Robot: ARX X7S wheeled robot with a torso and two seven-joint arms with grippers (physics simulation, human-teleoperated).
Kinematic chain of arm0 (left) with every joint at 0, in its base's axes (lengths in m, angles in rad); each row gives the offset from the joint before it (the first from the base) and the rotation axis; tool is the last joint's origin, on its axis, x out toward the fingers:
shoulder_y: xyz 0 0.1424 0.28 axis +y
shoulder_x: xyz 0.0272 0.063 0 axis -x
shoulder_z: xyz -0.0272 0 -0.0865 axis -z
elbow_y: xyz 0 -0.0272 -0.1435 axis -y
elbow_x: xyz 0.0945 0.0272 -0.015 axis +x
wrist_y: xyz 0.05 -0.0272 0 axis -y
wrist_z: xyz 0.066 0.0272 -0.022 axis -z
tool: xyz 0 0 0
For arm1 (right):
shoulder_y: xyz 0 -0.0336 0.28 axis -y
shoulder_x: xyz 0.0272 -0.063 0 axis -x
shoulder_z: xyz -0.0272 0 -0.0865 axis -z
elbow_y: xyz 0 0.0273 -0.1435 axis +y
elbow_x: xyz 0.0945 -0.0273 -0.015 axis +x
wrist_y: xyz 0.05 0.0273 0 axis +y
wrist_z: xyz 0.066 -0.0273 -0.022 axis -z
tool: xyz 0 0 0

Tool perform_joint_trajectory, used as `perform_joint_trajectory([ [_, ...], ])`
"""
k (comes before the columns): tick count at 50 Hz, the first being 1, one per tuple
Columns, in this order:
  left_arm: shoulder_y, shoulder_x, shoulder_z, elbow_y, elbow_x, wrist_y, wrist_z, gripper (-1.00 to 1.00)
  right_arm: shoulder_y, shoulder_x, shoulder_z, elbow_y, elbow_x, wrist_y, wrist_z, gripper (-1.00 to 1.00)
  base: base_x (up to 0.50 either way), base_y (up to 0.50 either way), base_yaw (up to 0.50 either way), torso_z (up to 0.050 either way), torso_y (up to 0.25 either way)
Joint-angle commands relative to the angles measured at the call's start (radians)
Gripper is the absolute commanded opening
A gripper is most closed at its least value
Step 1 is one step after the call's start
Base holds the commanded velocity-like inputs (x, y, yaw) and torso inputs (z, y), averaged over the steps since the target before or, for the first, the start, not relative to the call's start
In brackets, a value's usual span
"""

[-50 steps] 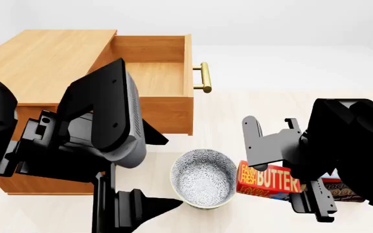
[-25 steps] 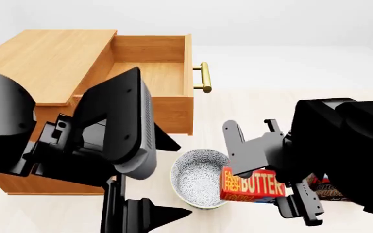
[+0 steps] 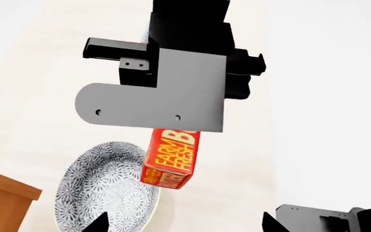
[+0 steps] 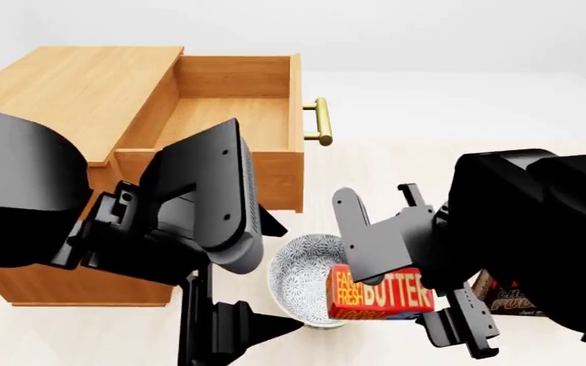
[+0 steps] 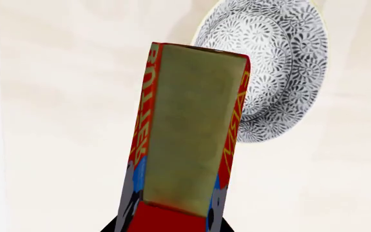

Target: Put the butter at the back in the top drawer of the cabinet and close it.

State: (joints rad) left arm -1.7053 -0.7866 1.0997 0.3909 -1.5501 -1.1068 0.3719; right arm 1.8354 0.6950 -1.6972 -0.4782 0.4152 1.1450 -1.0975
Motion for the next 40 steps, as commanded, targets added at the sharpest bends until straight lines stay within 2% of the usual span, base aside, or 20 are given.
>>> perform_joint_trajectory([
  [1,0.032,0.015,0.026,0.005,0.052,0.011,0.02,1.0,0.02,-0.008,0.031,-0.01,-0.008,-0.009,0.011,-1.0,0.0,0.0,0.0,0.0,0.01],
  [24,0.093,0.056,0.052,-0.048,0.135,0.068,0.052,1.0,0.018,-0.019,0.063,-0.039,0.013,-0.008,0.026,-1.0,0.0,0.0,0.0,0.0,0.0],
  [40,0.113,0.048,0.058,-0.001,0.131,0.075,0.034,1.0,0.021,-0.033,0.069,-0.041,0.015,0.005,0.038,-1.0,0.0,0.0,0.0,0.0,0.001],
])
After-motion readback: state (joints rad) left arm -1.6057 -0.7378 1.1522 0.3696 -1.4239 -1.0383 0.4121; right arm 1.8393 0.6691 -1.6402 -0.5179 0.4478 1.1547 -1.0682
